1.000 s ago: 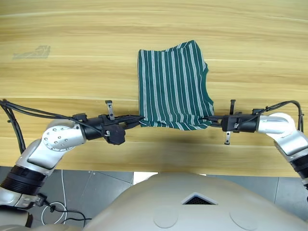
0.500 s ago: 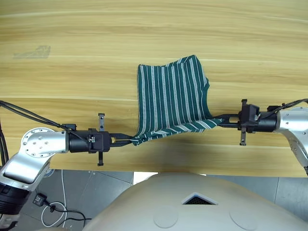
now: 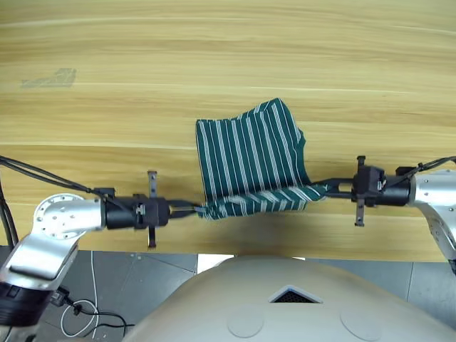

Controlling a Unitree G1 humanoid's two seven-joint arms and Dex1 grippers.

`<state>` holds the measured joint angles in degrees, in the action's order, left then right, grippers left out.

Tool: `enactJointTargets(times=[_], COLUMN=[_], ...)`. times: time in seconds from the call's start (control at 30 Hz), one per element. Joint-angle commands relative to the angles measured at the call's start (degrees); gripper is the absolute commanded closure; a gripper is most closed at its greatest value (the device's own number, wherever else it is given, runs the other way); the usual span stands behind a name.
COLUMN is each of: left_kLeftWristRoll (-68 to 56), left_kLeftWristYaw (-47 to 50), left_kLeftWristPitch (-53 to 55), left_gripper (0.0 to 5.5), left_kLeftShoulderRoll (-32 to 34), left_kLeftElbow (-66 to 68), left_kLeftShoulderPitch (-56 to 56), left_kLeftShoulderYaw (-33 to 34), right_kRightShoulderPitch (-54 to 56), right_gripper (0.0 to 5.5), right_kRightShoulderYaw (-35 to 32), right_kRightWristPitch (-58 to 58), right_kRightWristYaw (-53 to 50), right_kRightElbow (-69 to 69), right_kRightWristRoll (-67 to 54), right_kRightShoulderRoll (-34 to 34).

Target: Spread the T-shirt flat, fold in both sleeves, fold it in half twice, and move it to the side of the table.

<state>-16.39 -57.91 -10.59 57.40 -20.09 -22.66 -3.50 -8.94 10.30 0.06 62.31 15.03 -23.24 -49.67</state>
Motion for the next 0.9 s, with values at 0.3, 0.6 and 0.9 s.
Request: enactJointTargets(times=[0.3,0.6,0.9], left_kLeftWristRoll=[6.57,8.51,13.45], left_kLeftWristYaw=[10.38,12.83,13.9], left_kLeftWristPitch=[2.05,2.8,0.79], left_gripper=[5.5,5.5,4.31], left_kLeftShoulderRoll=[-13.28,-17.33,-19.26], left_kLeftElbow=[13.81,18.94,22.16], left_kLeftShoulderPitch=[16.85,20.86,21.58], left_kLeftShoulderYaw=[0.29,-0.08,-2.25], right_kRightShoulderPitch=[20.24,26.05,27.53], right_gripper=[5.47,5.47,4.31], right_kRightShoulderYaw=[2.13,2.12,0.47], right_kRightWristPitch=[0.33,-2.15,-2.89], right_kRightWristYaw=[-13.72,-16.13,-16.97], right_kRightElbow=[-18.35,-29.31,-32.76], right_kRightWristRoll=[11.91,15.76,16.24], right_kRightShoulderRoll=[18.65,24.15,25.71])
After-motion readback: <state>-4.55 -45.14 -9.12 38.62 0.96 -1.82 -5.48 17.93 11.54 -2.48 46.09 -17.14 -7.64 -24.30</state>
